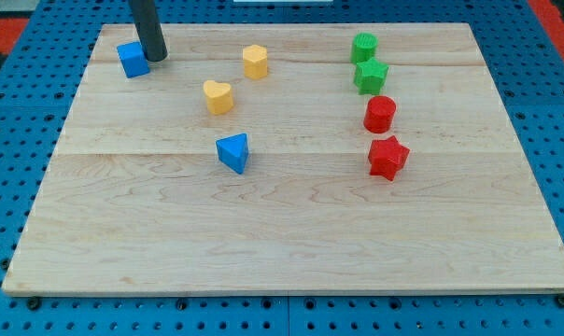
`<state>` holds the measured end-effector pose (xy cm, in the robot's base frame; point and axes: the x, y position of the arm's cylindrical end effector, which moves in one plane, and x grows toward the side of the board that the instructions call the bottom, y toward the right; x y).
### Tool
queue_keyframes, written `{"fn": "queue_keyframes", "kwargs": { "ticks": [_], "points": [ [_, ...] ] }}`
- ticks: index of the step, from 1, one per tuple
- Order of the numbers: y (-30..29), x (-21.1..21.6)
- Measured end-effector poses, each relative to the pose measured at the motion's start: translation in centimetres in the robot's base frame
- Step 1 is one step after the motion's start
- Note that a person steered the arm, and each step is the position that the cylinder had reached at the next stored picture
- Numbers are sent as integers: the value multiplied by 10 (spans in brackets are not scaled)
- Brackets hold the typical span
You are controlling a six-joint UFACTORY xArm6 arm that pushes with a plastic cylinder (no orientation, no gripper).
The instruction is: Place the yellow blocks horizontal to each other
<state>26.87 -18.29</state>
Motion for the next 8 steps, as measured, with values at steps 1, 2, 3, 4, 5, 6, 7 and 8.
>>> {"fn": "queue_keyframes", "kwargs": {
  "ticks": [1, 2, 3, 4, 5, 6, 7, 8],
  "points": [
    [22, 25],
    [84, 42],
    [152, 41],
    [170, 29],
    [145, 6],
    [165, 4],
    [172, -23],
    [125, -27]
  ]
}}
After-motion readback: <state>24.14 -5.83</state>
